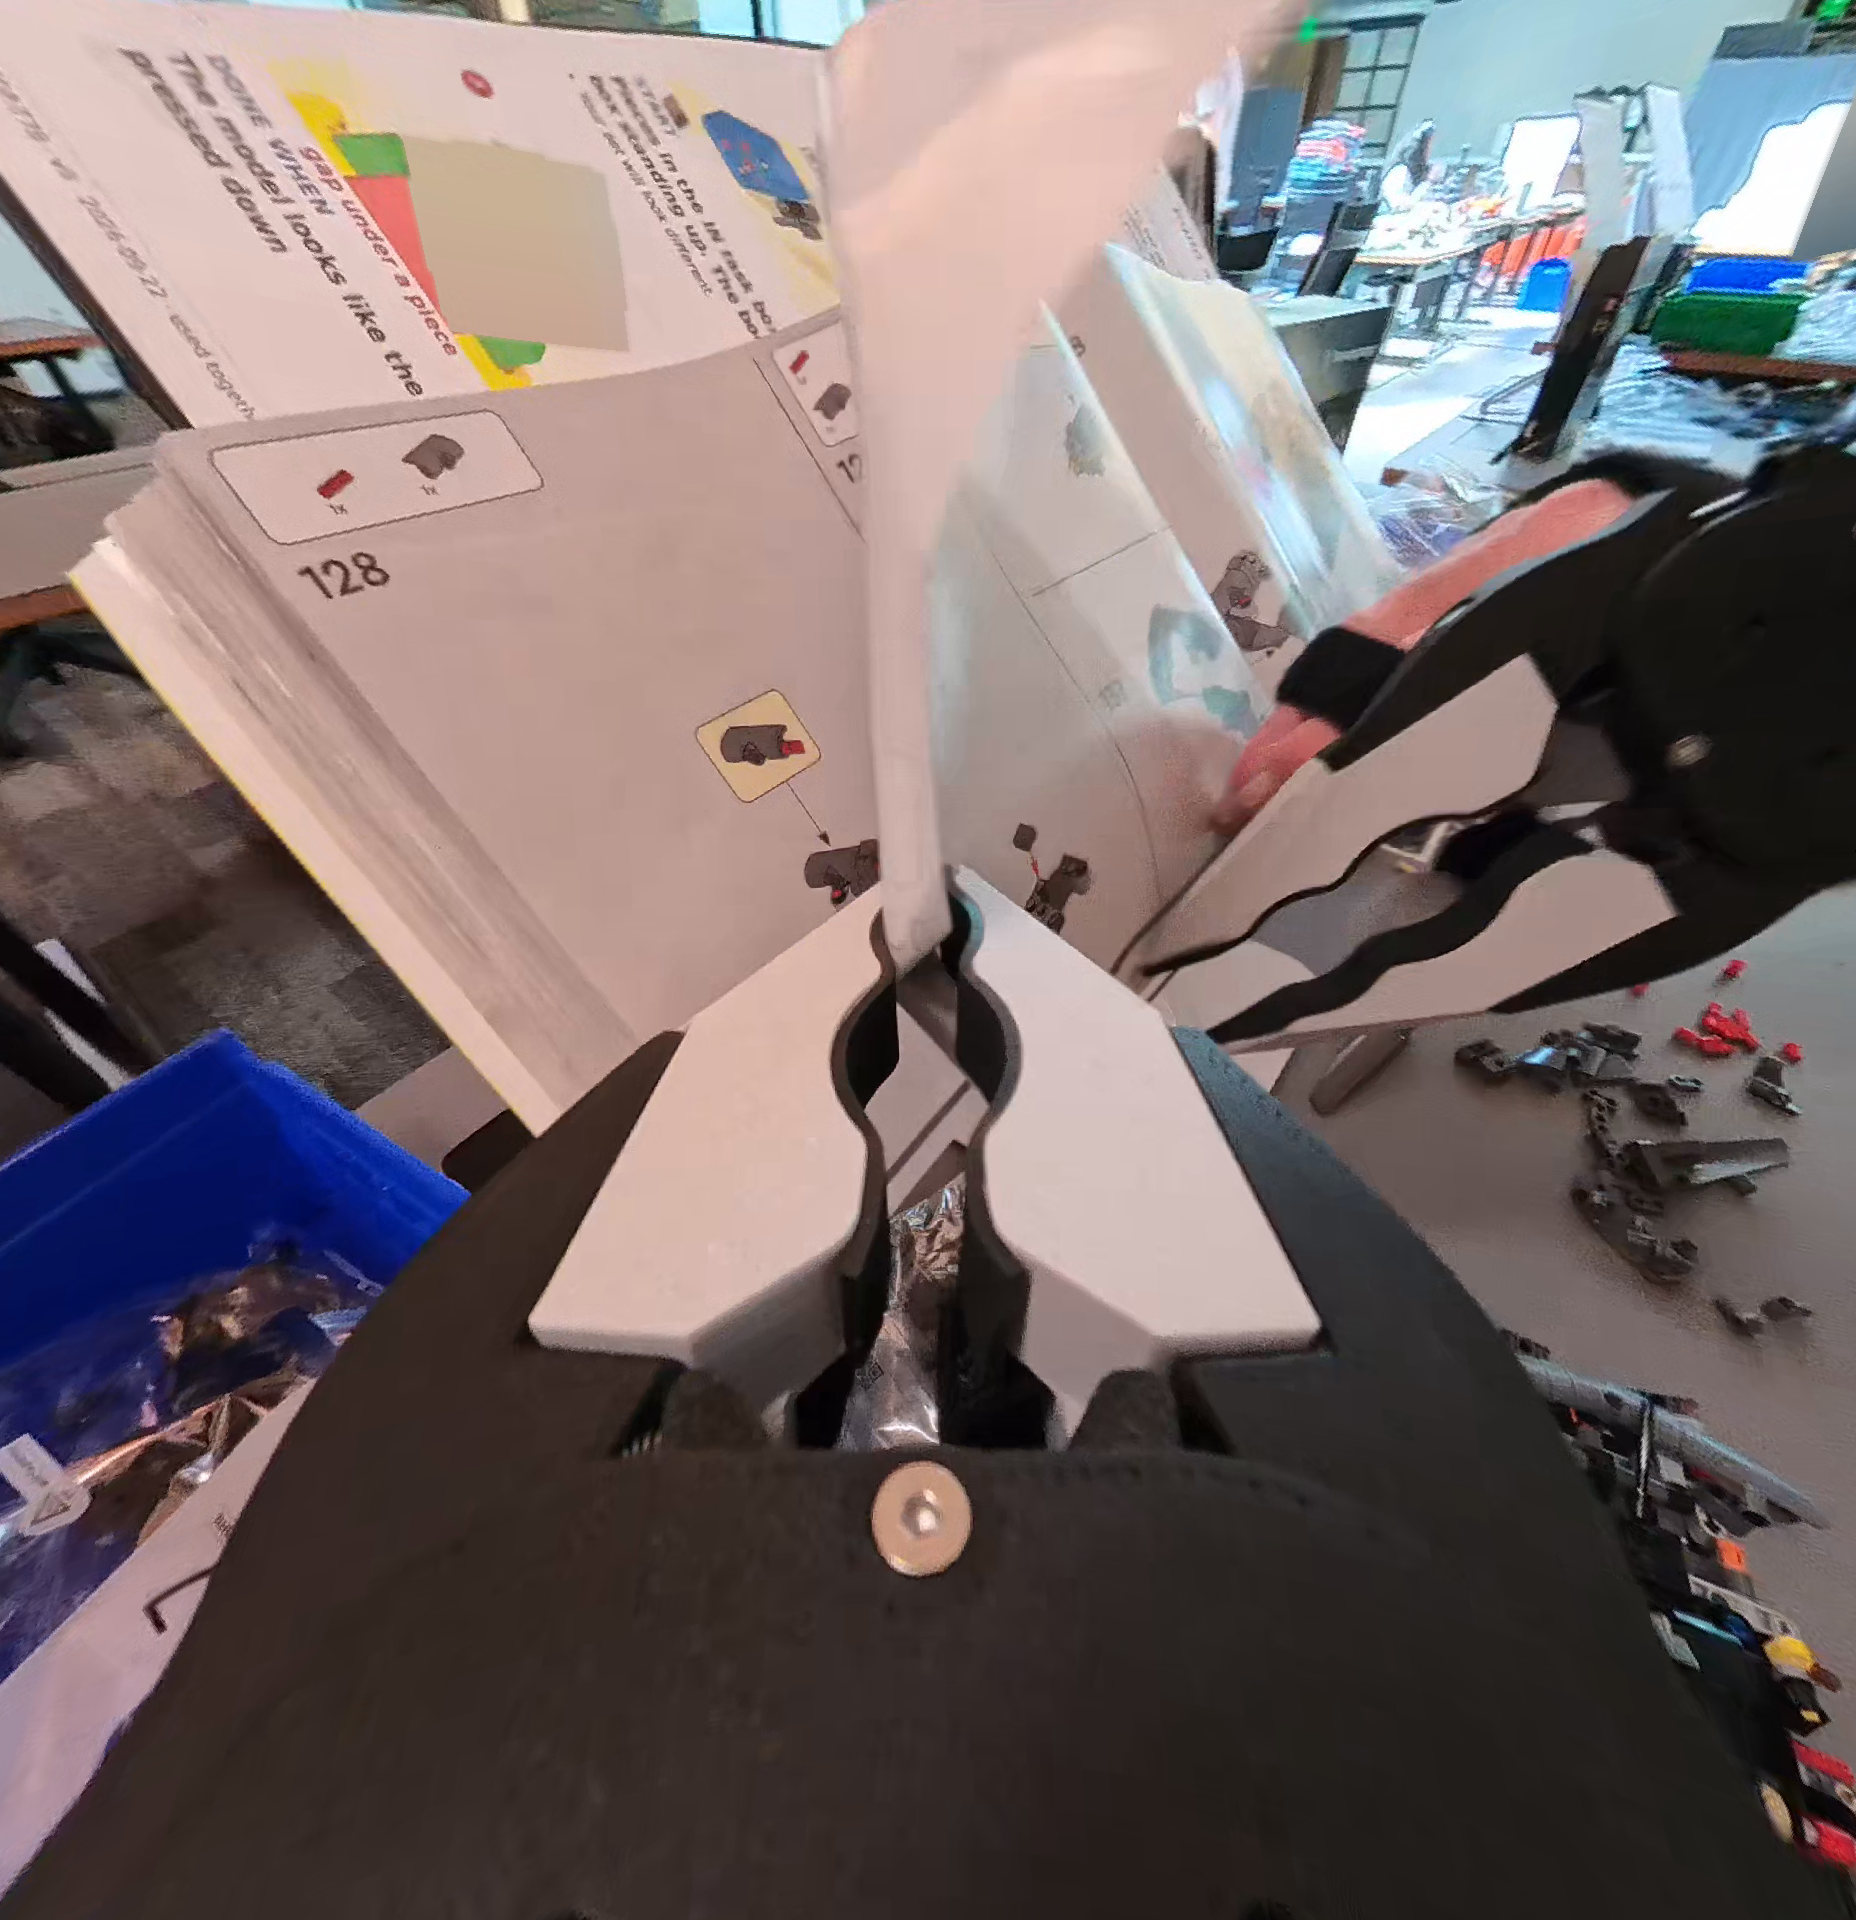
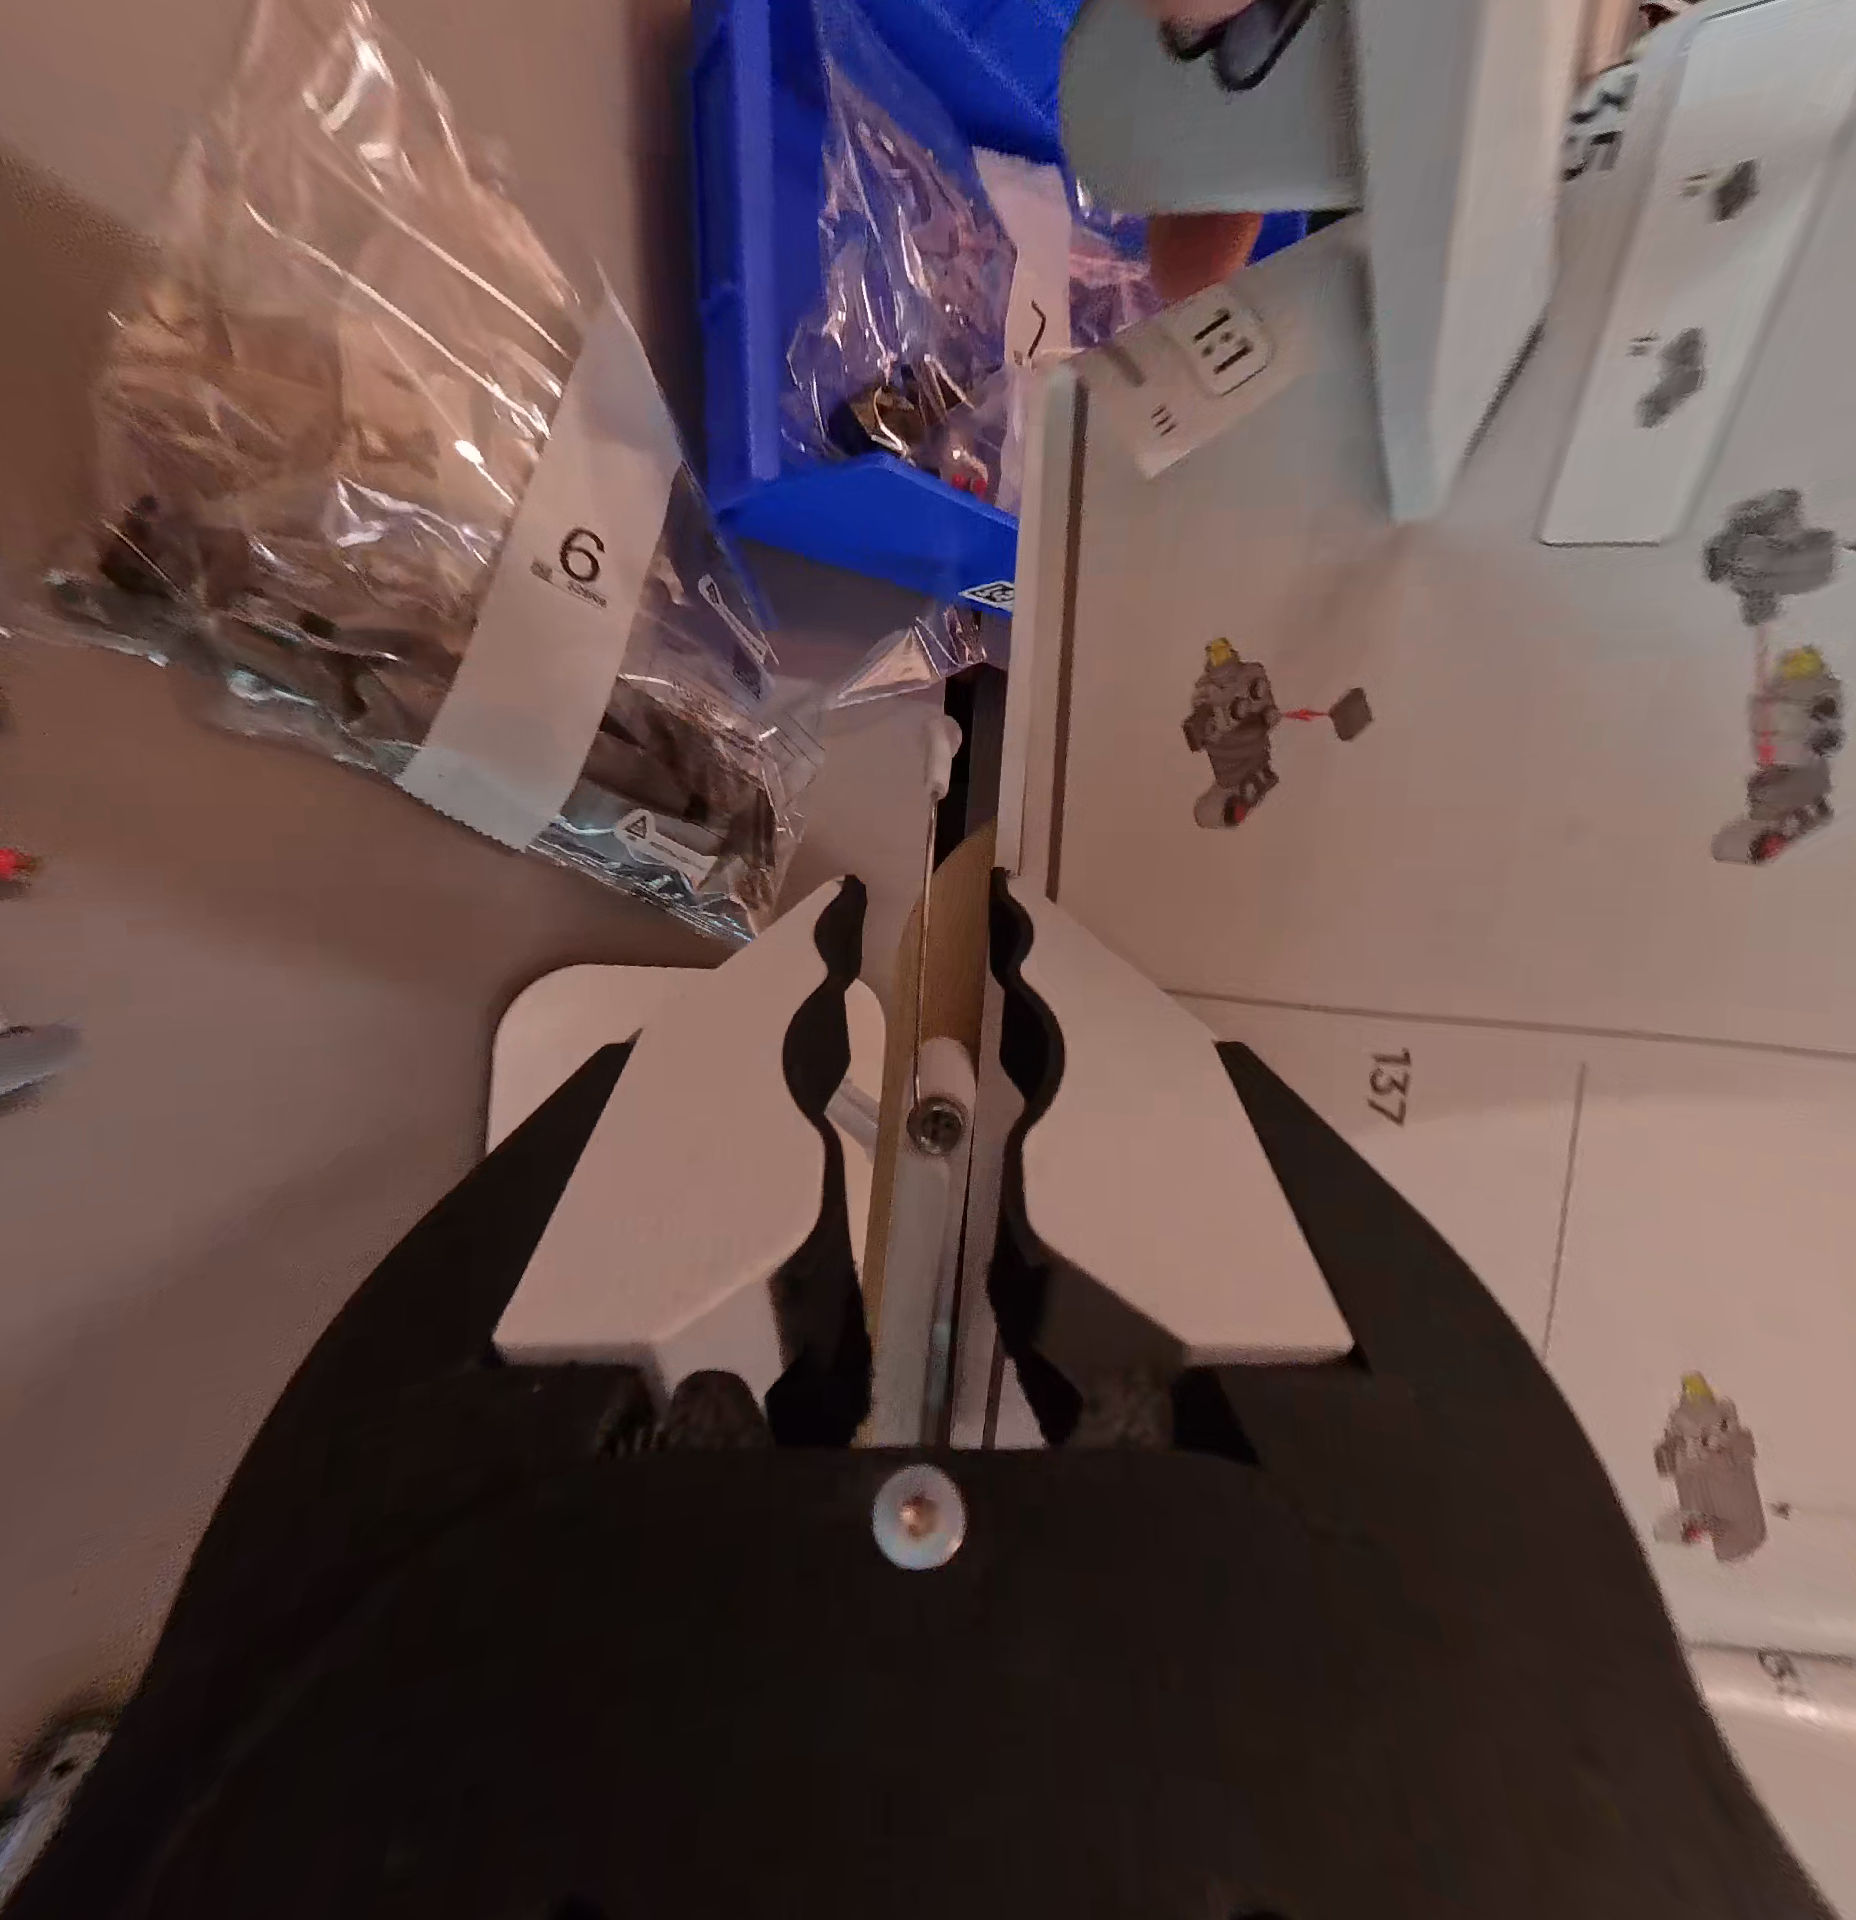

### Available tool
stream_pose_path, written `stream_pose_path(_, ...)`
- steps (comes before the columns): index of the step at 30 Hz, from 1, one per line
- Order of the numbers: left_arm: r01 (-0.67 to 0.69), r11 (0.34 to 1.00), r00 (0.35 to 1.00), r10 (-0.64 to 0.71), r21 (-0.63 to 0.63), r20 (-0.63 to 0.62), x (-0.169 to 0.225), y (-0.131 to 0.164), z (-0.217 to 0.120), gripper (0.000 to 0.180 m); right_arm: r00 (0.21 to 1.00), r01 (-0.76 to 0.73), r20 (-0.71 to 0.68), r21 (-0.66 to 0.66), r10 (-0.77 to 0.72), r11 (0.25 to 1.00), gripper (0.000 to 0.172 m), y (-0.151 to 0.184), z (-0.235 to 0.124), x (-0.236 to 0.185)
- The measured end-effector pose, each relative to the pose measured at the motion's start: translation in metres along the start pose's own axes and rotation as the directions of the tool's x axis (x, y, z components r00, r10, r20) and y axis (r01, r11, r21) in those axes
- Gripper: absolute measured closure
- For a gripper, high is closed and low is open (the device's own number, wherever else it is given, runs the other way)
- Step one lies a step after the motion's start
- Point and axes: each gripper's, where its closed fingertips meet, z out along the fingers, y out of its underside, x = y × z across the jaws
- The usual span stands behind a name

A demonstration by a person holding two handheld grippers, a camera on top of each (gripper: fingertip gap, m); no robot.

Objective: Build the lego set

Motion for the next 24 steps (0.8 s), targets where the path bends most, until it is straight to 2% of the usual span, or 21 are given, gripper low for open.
stream_pose_path(6,-0.015,1.000,0.999,0.014,-0.023,-0.049,-0.014,0.012,0.001,0.170,0.990,0.111,-0.077,-0.137,-0.122,0.984,0.165,0.012,0.025,0.006)
stream_pose_path(8,-0.010,1.000,0.999,0.009,-0.018,-0.041,-0.021,0.016,0.000,0.180,0.986,0.136,-0.078,-0.157,-0.150,0.978,0.172,0.014,0.028,0.004)
stream_pose_path(14,-0.010,1.000,1.000,0.009,-0.019,-0.022,-0.028,0.022,0.001,0.180,0.984,0.154,-0.065,-0.149,-0.165,0.977,0.172,0.012,0.028,0.001)
stream_pose_path(19,0.007,0.998,1.000,-0.006,-0.057,0.007,-0.037,0.025,0.005,0.180,0.946,0.268,-0.131,-0.203,-0.297,0.942,0.172,0.012,0.027,-0.004)
stream_pose_path(21,0.023,0.997,1.000,-0.022,-0.075,0.015,-0.040,0.029,0.009,0.180,0.964,0.215,-0.130,-0.142,-0.234,0.966,0.172,0.008,0.021,-0.003)
stream_pose_path(24,0.036,0.996,0.999,-0.035,-0.080,0.018,-0.042,0.032,0.013,0.180,0.993,0.062,-0.098,-0.022,-0.064,0.998,0.172,0.002,0.012,0.000)
